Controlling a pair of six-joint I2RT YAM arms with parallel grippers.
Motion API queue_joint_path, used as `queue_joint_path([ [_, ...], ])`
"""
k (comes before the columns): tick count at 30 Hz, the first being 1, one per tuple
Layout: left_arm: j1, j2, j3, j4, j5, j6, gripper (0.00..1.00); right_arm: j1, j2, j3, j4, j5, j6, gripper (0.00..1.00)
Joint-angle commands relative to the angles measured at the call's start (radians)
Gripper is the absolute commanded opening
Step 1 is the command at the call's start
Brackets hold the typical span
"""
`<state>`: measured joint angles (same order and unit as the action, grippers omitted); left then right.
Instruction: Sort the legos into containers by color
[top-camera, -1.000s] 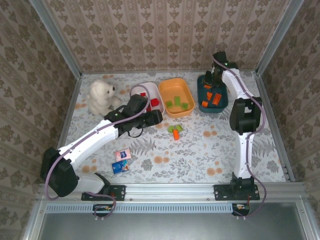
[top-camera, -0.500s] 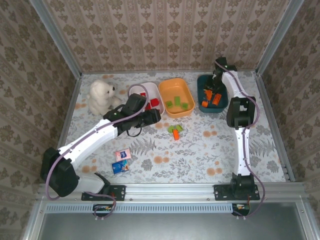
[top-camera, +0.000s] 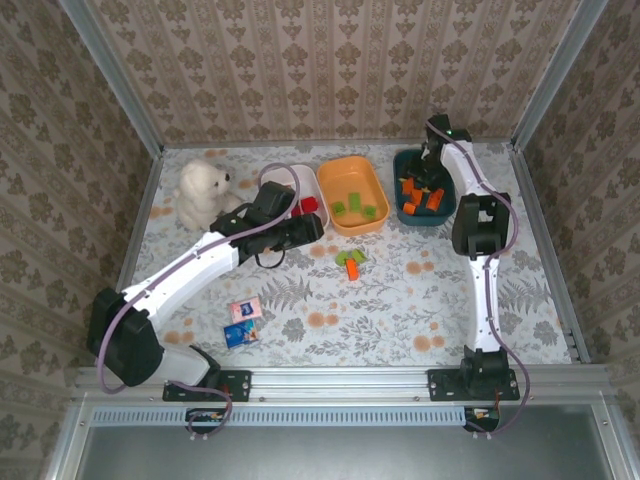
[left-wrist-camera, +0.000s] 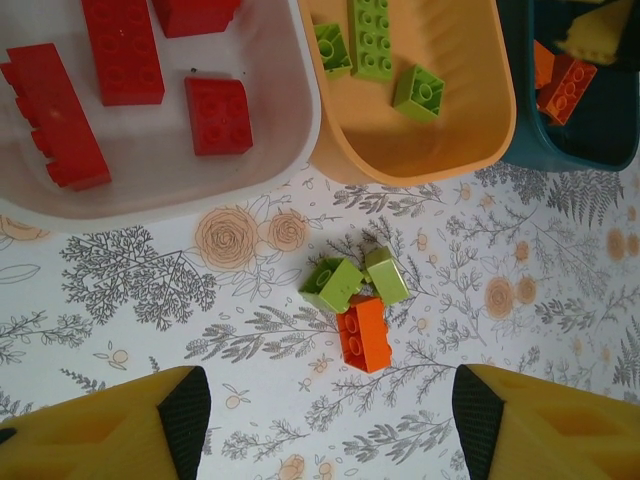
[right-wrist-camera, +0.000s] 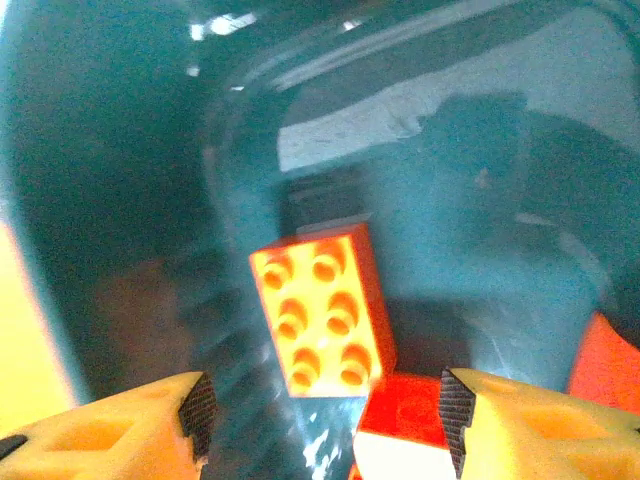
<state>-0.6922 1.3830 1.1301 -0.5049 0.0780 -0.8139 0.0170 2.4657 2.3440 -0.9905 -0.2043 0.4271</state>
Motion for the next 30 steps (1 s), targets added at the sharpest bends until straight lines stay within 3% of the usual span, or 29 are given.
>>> queue_joint_path([
  [1,0.008,-0.051,-0.011,-0.045,0.006,0.027,0.68,0.036,-0.227,-0.057,0.068,0.049,0.017,0.63],
  [4,0.013,-0.069,-0.014,-0.065,-0.003,0.029,0.68,0.075,-0.401,-0.212,0.186,0.069,0.023,0.63],
  [11,0.019,-0.084,-0.034,-0.081,-0.002,0.010,0.67,0.206,-0.897,-0.784,0.536,0.054,0.052,0.63],
  [17,0.003,-0.059,-0.049,-0.074,-0.002,-0.017,0.63,0.354,-1.222,-1.134,0.484,0.062,0.118,0.64],
  [23,-0.049,0.048,-0.011,-0.052,-0.009,0.018,0.62,0.429,-1.440,-1.427,0.399,0.012,0.250,0.67],
  [30,-0.110,0.288,0.134,-0.122,-0.032,0.040,0.63,0.429,-1.549,-1.507,0.317,0.006,0.276,0.68],
])
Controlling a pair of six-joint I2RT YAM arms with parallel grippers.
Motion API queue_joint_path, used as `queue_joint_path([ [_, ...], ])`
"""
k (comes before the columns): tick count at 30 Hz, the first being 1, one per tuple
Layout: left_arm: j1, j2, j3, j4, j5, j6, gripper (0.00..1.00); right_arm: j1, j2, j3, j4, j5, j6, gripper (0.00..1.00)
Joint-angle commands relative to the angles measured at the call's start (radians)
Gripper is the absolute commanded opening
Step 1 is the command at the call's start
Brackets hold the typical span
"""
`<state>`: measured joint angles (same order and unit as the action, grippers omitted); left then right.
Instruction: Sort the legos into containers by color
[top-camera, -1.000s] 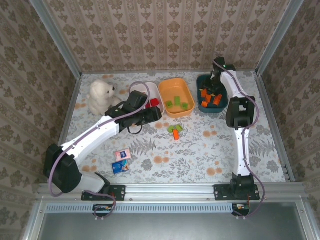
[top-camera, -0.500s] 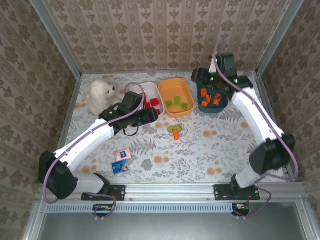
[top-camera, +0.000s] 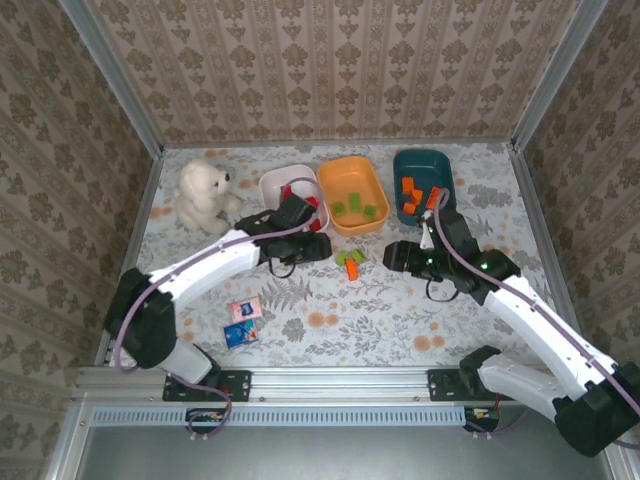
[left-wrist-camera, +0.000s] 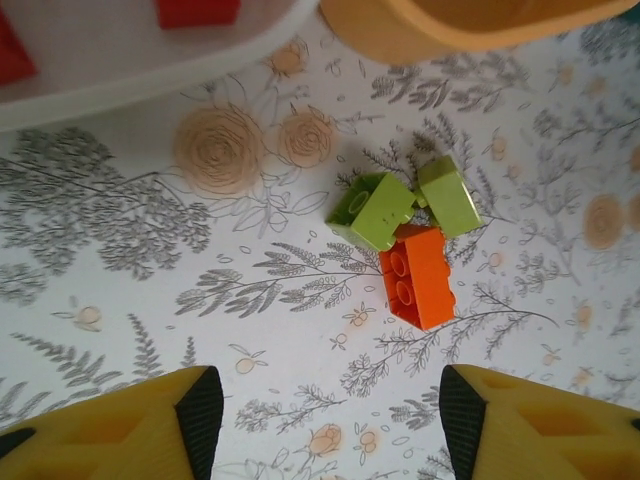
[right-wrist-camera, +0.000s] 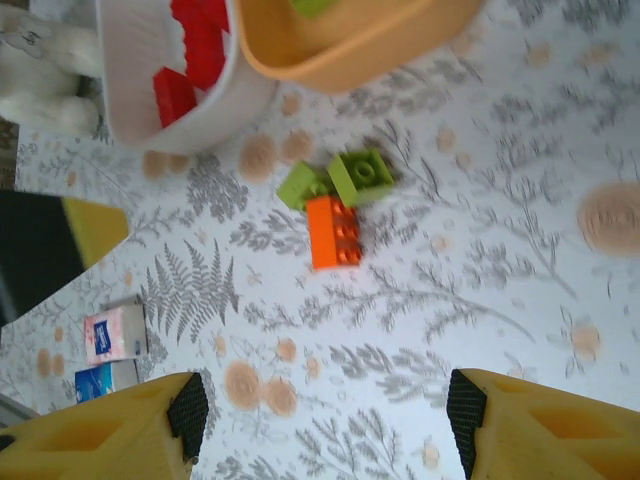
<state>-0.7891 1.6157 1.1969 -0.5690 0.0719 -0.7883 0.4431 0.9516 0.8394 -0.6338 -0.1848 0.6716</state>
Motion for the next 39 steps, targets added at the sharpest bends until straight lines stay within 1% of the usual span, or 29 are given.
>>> queue_joint_path([
  [1,-0.016,0.090,0.093,-0.073,-0.028,0.001,0.64,0.003,-0.040,0.001,-0.052,-0.008,0.026,0.68],
  [3,-0.021,0.132,0.124,-0.085,-0.037,-0.037,0.66,0.003,-0.046,-0.003,-0.059,-0.004,0.020,0.68],
  [8,-0.024,0.184,0.127,-0.022,-0.039,-0.160,0.68,0.013,-0.001,-0.025,-0.023,-0.039,0.029,0.68],
  [12,-0.026,0.240,0.157,0.001,-0.029,-0.259,0.69,0.028,-0.017,-0.024,-0.026,-0.033,0.027,0.68],
  [17,-0.031,0.284,0.206,0.006,-0.054,-0.377,0.70,0.028,-0.022,-0.020,-0.049,-0.039,0.007,0.69],
  [22,-0.040,0.339,0.264,-0.051,-0.056,-0.436,0.70,0.028,-0.016,-0.021,-0.052,-0.044,-0.001,0.69],
  [26,-0.042,0.357,0.258,-0.018,-0.043,-0.511,0.70,0.028,-0.004,-0.009,-0.057,-0.047,-0.017,0.69],
  [31,-0.042,0.391,0.288,-0.045,-0.053,-0.582,0.70,0.026,0.009,-0.002,-0.057,-0.053,-0.032,0.69],
  [33,-0.041,0.398,0.283,-0.030,-0.059,-0.609,0.70,0.026,0.012,-0.002,-0.056,-0.055,-0.032,0.70],
  [37,-0.041,0.416,0.294,-0.020,-0.067,-0.645,0.68,0.027,0.013,-0.003,-0.055,-0.058,-0.036,0.70],
  [39,-0.041,0.425,0.295,-0.018,-0.070,-0.658,0.64,0.026,0.014,-0.003,-0.058,-0.058,-0.037,0.70],
])
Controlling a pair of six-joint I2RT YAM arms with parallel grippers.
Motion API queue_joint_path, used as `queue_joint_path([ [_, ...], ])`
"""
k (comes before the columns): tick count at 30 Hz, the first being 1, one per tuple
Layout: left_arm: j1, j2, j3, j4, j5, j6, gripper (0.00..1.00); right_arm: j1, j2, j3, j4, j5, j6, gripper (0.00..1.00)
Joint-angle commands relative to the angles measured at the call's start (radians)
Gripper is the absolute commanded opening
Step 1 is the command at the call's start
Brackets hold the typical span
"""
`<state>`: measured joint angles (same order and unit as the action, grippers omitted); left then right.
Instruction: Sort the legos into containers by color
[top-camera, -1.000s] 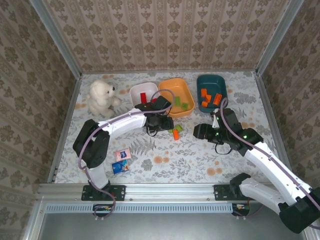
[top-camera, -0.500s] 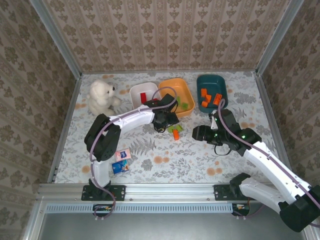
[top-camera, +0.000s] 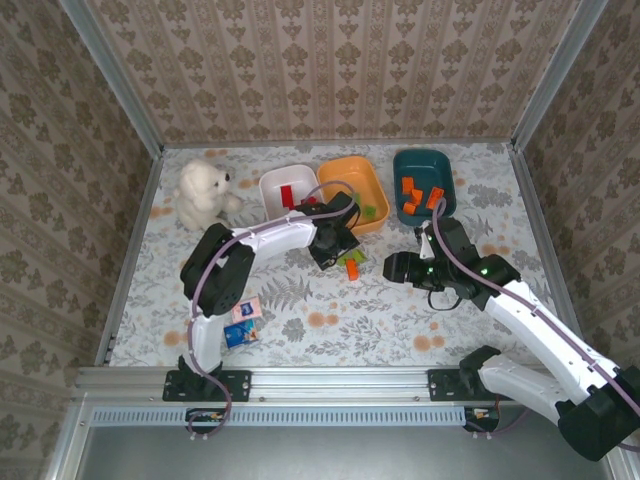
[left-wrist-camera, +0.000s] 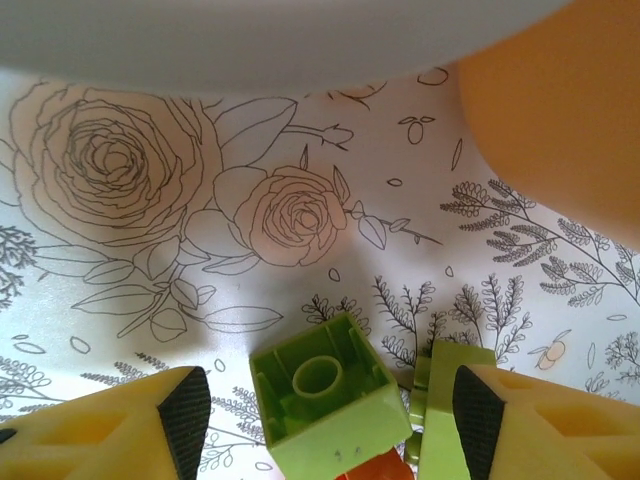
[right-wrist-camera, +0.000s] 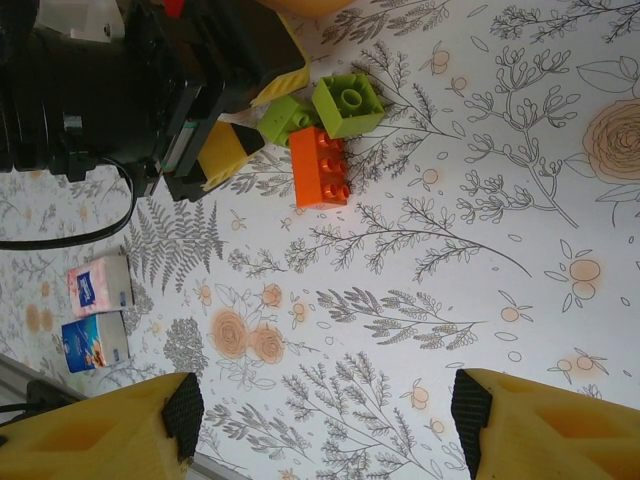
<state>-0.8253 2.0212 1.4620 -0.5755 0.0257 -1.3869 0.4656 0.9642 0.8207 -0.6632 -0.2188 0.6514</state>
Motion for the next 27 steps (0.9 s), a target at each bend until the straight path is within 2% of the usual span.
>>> queue_joint_path([
  [1,-0.005,0.023,0.027,-0.007,-0.023,-0.066,0.63,0.004,0.002,0.015,-0.029,-0.024,-0.018,0.70],
  [10,-0.013,0.027,0.004,0.017,-0.004,-0.109,0.48,0.002,0.002,0.007,-0.030,-0.019,-0.017,0.70],
  [20,-0.017,0.020,-0.002,0.011,0.015,-0.109,0.41,0.002,0.019,0.003,-0.015,-0.019,-0.009,0.70],
  [27,-0.019,-0.029,0.012,-0.024,-0.023,-0.061,0.40,0.002,0.015,-0.001,-0.014,-0.016,-0.004,0.70],
])
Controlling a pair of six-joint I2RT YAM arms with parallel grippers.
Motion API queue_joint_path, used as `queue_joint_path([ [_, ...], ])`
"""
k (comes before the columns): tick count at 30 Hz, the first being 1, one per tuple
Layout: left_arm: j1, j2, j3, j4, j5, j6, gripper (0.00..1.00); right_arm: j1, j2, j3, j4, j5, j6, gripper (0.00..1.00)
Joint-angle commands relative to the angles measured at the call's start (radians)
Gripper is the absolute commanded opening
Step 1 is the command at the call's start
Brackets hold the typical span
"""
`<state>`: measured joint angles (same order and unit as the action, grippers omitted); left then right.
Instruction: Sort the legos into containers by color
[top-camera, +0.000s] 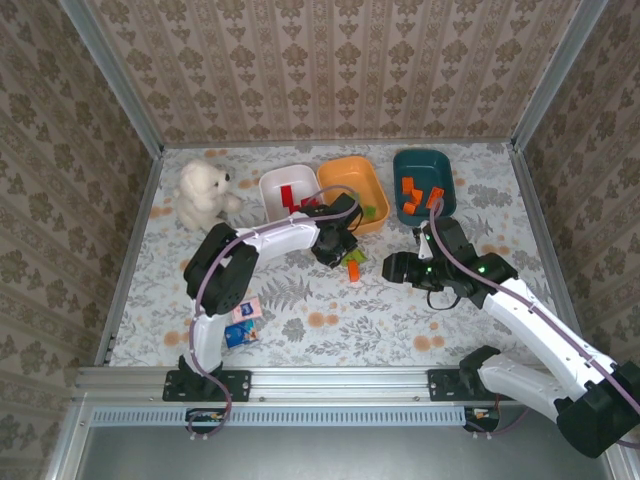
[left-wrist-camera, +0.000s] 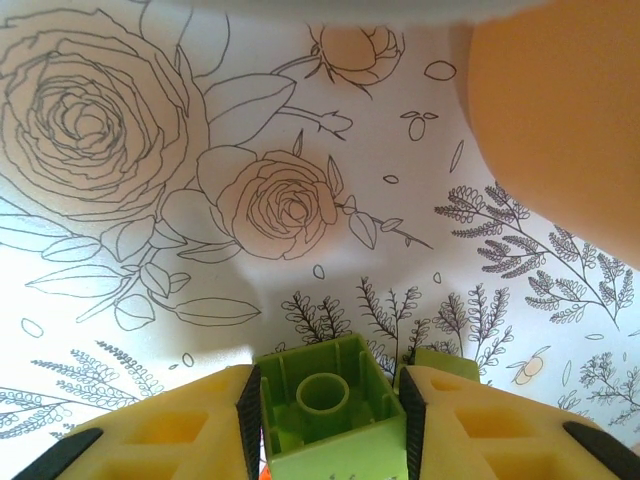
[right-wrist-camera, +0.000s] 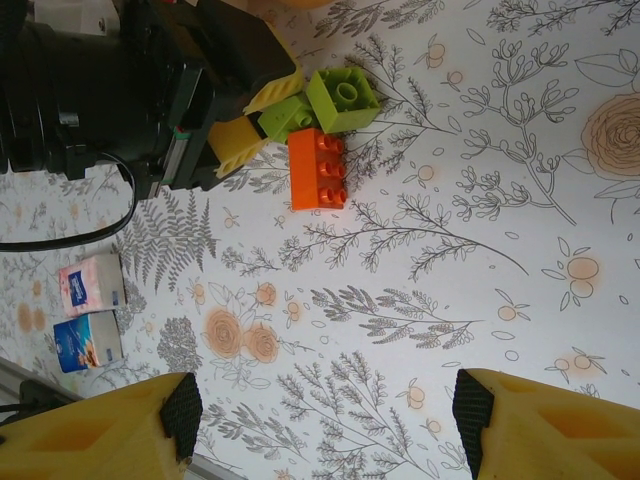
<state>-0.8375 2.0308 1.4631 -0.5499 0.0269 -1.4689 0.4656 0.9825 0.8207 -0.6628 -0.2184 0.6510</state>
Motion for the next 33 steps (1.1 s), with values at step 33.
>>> queue_joint_path([
  [33,0.200,0.217,0.627,-0.091,-0.026,0.523,0.37,-0.008,0.012,0.057,-0.032,-0.016,-0.013,0.70],
])
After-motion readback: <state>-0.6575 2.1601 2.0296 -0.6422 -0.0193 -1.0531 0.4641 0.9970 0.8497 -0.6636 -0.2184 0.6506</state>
